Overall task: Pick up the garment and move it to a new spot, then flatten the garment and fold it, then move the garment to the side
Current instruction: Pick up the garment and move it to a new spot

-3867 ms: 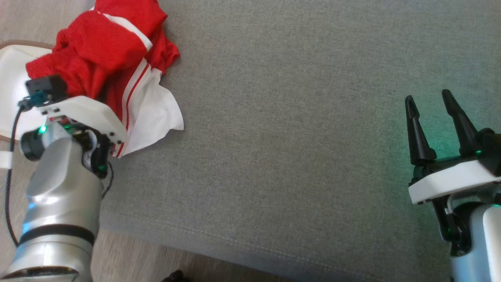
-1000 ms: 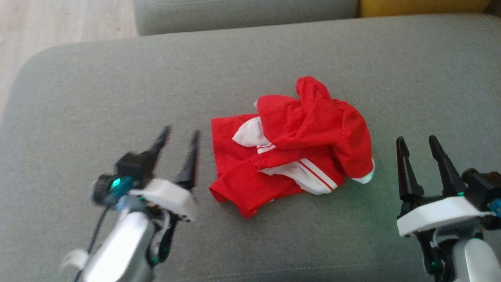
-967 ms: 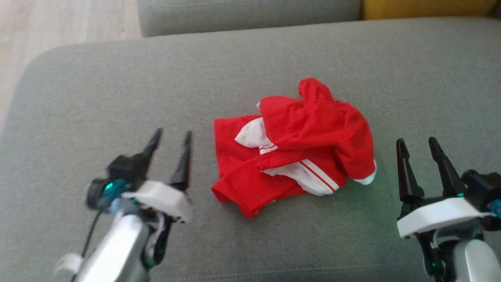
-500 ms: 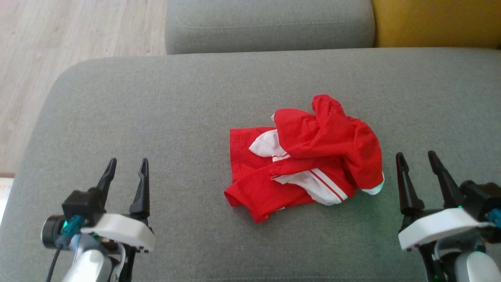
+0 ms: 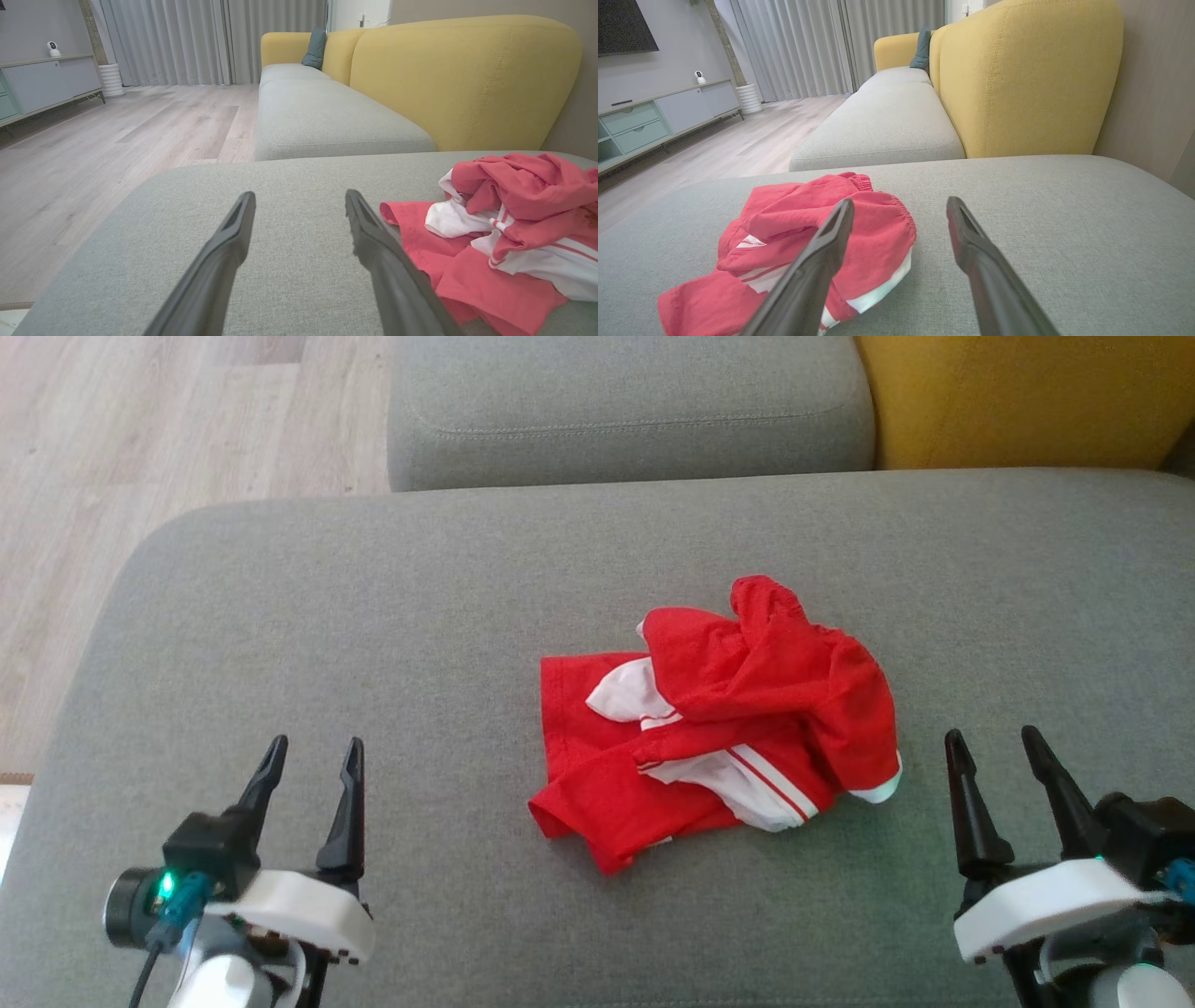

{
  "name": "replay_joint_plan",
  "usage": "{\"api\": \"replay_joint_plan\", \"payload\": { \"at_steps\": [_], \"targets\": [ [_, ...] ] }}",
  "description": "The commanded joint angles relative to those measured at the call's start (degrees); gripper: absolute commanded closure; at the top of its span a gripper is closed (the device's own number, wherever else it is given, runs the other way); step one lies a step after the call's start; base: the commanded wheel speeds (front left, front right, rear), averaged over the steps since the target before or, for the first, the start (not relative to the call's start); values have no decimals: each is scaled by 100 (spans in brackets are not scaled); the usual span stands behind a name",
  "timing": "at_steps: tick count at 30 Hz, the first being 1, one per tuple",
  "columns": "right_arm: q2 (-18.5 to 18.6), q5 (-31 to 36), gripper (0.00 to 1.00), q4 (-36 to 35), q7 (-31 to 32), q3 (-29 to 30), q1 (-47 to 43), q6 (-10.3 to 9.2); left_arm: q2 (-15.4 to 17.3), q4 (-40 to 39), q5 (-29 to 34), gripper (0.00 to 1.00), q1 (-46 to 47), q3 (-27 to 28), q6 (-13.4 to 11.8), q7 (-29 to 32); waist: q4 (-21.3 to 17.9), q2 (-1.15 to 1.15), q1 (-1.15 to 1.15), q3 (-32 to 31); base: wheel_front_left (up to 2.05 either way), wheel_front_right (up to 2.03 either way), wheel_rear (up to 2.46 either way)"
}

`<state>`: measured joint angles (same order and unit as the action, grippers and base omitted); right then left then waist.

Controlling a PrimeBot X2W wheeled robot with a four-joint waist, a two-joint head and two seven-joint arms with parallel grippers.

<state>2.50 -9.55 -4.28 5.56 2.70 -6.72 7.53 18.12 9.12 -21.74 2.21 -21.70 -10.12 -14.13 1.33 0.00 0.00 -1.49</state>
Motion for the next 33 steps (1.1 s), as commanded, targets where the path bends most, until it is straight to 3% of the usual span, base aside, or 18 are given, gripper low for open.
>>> {"api": "replay_joint_plan", "payload": {
  "at_steps": [1, 19, 24, 33],
  "targets": [
    [38, 23, 0, -243, 7, -130, 157, -4, 184, -215, 47, 0, 208, 206, -37, -11, 0, 0, 0, 2, 0, 0, 0],
    [38, -15, 0, -263, 0, -138, 192, -4, 206, -375, 57, 0, 311, 72, -57, 64, 6, 0, 0, 71, 0, 0, 0],
    [38, -8, 0, -297, 36, -166, 260, -4, -27, -474, 160, 0, 914, -515, 351, 559, -61, 0, 0, 238, 0, 0, 0],
    [38, -50, 0, -266, 8, -409, 550, -4, -938, 202, 217, 0, 2480, -1685, 1306, 1737, -541, 0, 0, 743, 0, 0, 0]
  ]
}}
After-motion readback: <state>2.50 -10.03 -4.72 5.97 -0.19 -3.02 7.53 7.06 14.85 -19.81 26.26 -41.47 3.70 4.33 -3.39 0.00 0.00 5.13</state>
